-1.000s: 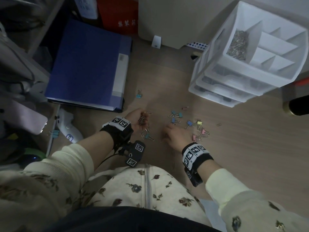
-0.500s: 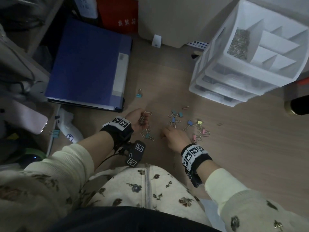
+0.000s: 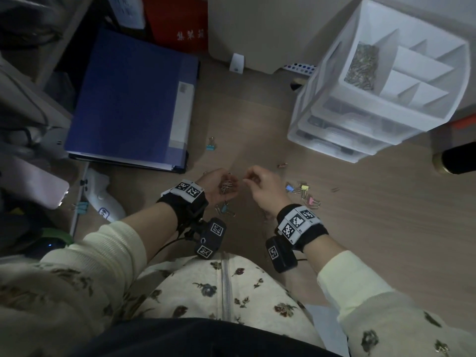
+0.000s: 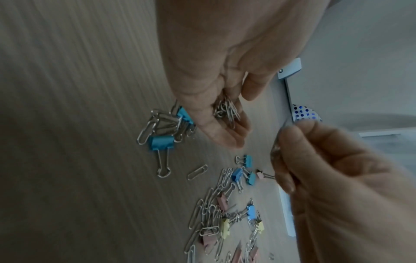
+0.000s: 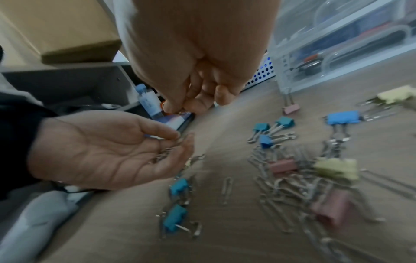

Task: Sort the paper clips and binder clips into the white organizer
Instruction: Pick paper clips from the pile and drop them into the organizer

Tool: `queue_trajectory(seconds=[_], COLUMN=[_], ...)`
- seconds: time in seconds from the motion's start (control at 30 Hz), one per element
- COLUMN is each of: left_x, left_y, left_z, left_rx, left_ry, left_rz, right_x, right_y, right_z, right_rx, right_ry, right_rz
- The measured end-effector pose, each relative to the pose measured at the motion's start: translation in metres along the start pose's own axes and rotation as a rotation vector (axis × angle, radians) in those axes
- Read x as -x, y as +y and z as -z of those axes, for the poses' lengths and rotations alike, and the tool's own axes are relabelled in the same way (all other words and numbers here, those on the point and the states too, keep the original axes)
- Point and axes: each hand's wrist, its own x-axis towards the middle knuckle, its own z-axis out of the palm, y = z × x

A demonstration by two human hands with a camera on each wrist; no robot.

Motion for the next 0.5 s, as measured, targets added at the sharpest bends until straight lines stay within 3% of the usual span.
queue_trajectory(seconds=[0.27,0.43,0.5], left_x=[0.008,0.003,0.001], left_y=[0.002,0.001,0.001], left_z=[-0.004,0.002,0.005], left_rx=[0.033,-0.015,-0.022], left_ry=[-0.115,-0.012,0.059], left_rz=[0.034,0.055,0.068], right_x=[-0.003,-0.001,-0.001], right_y=[-0.016,-0.005,0.006], right_z=[-0.011,0.001,0.003], right_rx=[-0.082,-0.053,0.093], right_ry=[-0.046,0.106,0.044], right_rz=[0.066,0.059,0.034])
